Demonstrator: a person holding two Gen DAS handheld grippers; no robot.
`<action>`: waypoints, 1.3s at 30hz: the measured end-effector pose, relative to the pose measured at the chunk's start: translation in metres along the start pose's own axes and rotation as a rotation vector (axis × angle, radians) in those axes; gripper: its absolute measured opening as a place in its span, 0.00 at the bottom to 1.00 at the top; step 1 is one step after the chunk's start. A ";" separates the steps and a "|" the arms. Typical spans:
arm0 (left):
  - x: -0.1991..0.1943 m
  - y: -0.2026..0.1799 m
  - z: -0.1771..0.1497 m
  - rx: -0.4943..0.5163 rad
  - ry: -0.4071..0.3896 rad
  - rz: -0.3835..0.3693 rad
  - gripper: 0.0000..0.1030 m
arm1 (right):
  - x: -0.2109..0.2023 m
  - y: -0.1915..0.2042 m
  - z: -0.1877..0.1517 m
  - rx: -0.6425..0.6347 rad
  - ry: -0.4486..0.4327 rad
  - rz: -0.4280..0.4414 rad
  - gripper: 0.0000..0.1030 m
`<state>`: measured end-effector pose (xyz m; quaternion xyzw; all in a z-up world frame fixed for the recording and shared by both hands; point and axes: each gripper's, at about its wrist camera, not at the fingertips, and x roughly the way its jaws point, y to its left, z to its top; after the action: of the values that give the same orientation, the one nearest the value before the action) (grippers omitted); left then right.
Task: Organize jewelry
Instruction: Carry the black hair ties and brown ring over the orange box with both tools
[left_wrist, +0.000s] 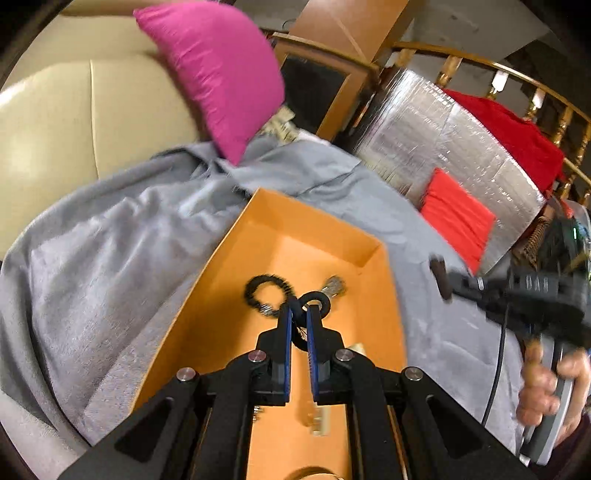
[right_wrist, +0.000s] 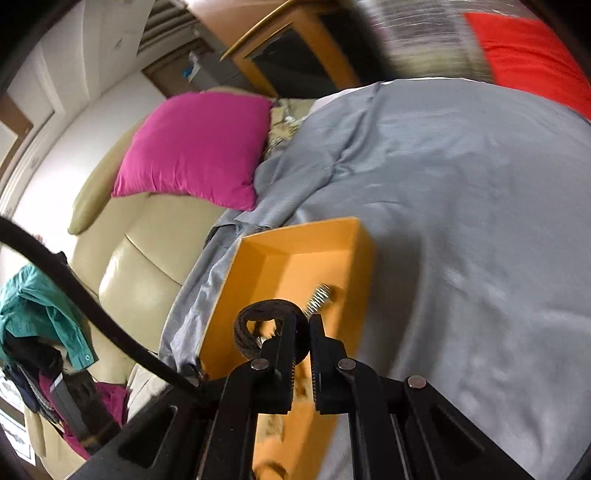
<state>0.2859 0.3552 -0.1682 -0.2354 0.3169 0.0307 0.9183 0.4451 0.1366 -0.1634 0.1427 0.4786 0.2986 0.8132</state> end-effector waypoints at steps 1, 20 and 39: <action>0.004 0.003 0.000 0.003 0.015 0.010 0.08 | 0.010 0.004 0.004 -0.007 0.011 -0.004 0.08; 0.058 0.030 -0.003 -0.072 0.218 0.087 0.08 | 0.155 0.030 0.044 -0.071 0.204 -0.208 0.08; 0.076 0.038 -0.004 -0.110 0.299 0.165 0.10 | 0.183 0.037 0.043 -0.121 0.207 -0.338 0.09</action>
<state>0.3364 0.3800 -0.2320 -0.2603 0.4659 0.0881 0.8411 0.5362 0.2821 -0.2496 -0.0203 0.5579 0.1992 0.8054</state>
